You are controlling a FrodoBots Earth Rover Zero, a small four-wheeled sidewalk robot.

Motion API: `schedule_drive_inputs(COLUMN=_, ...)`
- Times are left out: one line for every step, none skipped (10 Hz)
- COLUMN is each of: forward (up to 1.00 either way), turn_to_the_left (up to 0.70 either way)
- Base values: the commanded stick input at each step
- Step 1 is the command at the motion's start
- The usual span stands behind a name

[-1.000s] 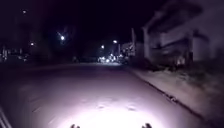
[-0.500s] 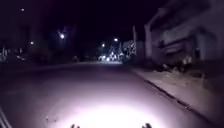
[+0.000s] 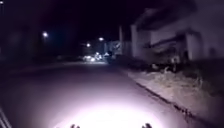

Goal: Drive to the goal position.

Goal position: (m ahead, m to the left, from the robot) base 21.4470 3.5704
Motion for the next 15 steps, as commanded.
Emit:
schedule_drive_inputs(forward=0.7, turn_to_the_left=0.0)
schedule_drive_inputs(forward=0.7, turn_to_the_left=0.0)
schedule_drive_inputs(forward=0.7, turn_to_the_left=0.0)
schedule_drive_inputs(forward=0.7, turn_to_the_left=0.0)
schedule_drive_inputs(forward=0.7, turn_to_the_left=0.0)
schedule_drive_inputs(forward=0.7, turn_to_the_left=0.0)
schedule_drive_inputs(forward=0.7, turn_to_the_left=0.0)
schedule_drive_inputs(forward=0.7, turn_to_the_left=0.0)
schedule_drive_inputs(forward=0.7, turn_to_the_left=0.0)
schedule_drive_inputs(forward=0.7, turn_to_the_left=0.0)
schedule_drive_inputs(forward=0.7, turn_to_the_left=0.0)
schedule_drive_inputs(forward=0.7, turn_to_the_left=0.35)
schedule_drive_inputs(forward=0.7, turn_to_the_left=0.08)
schedule_drive_inputs(forward=0.7, turn_to_the_left=0.0)
schedule_drive_inputs(forward=0.7, turn_to_the_left=0.0)
